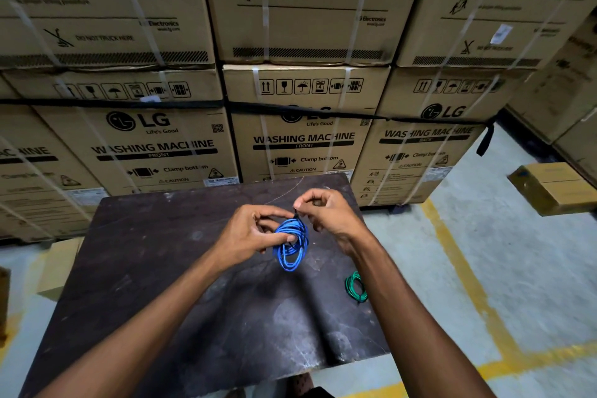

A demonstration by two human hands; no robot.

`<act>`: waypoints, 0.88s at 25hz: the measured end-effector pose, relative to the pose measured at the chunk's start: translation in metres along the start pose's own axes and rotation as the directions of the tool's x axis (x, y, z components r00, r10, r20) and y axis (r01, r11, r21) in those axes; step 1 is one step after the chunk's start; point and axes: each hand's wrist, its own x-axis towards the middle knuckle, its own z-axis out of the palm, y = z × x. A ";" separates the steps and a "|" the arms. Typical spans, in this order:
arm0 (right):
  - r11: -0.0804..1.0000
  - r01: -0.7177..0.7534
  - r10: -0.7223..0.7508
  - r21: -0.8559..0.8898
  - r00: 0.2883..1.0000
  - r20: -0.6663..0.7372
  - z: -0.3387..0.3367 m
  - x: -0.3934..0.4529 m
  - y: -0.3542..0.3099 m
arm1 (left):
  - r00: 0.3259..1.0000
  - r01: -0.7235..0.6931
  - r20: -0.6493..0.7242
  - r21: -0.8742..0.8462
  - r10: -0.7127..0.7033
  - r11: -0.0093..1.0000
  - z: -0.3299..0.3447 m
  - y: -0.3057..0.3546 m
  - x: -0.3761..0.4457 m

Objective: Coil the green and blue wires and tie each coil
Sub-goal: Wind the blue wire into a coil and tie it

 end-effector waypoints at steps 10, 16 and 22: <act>0.989 0.053 -0.006 0.139 0.948 -0.319 -0.005 0.024 0.001 | 1.000 0.000 -0.024 -0.066 -0.002 0.998 0.006 0.000 -0.003; 0.974 0.098 -0.029 0.205 0.948 -0.317 -0.007 0.026 0.004 | 0.998 0.049 -0.021 -0.158 -0.053 0.986 0.004 -0.005 -0.001; 0.985 -0.141 0.152 0.104 0.982 -0.111 -0.007 0.019 0.013 | 0.996 0.047 -0.068 -0.076 -0.053 0.996 0.014 -0.007 -0.001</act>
